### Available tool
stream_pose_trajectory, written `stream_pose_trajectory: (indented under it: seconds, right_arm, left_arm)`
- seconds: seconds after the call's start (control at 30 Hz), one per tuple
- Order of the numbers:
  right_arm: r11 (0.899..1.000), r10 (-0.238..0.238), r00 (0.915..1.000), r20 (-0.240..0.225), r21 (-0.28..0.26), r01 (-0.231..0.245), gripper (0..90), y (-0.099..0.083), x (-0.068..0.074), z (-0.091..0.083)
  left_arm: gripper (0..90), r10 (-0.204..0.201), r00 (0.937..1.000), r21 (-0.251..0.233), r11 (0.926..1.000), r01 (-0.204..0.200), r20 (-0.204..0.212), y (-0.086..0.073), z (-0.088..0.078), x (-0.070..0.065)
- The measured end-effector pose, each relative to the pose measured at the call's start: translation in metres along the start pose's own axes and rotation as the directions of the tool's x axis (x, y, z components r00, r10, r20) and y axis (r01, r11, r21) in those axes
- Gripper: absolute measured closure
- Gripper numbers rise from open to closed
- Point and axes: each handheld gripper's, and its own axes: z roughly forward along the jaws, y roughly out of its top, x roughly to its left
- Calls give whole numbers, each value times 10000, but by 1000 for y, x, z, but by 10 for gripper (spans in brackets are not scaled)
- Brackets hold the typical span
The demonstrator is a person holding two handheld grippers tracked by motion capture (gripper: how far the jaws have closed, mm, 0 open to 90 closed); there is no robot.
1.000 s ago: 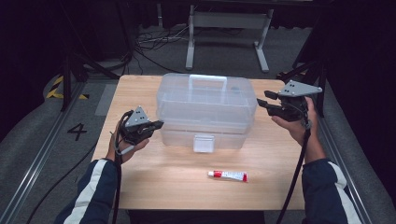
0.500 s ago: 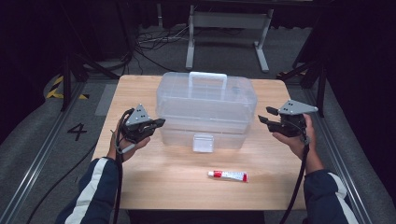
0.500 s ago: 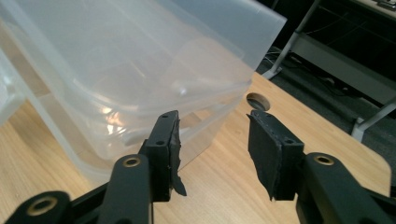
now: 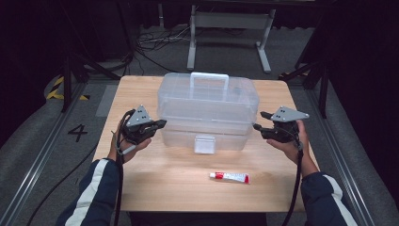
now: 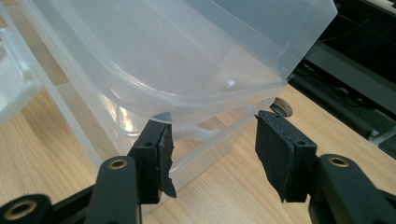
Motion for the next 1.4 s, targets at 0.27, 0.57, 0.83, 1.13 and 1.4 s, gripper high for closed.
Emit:
stream_pose_trajectory:
  seconds: [0.27, 0.57, 0.83, 1.13, 1.4]
  right_arm:
    - [9983, -217, 9995, 243, -526, 230, 532, -1, 7, 1]
    - [9925, -131, 9991, 412, -1207, 180, 562, 2, 9, -4]
    - [9833, 3, 9971, 764, -1817, 137, 594, 7, 9, -7]
    - [9716, 237, 9923, 1214, -2365, 57, 608, 13, 11, -7]
    - [9608, 383, 9842, 1727, -2770, 112, 640, 19, 11, -6]
  left_arm:
    - [879, 41, 10000, -141, 9999, -40, 89, -2, -5, 0]
    - [767, 227, 9995, 332, 9992, -235, 230, -11, -2, -4]
    - [669, 327, 9983, 676, 9971, -360, 488, -16, 6, -6]
    - [627, 343, 9973, 604, 9974, -382, 651, -17, 6, -6]
    - [635, 336, 9966, 564, 9977, -379, 754, -18, 6, -6]
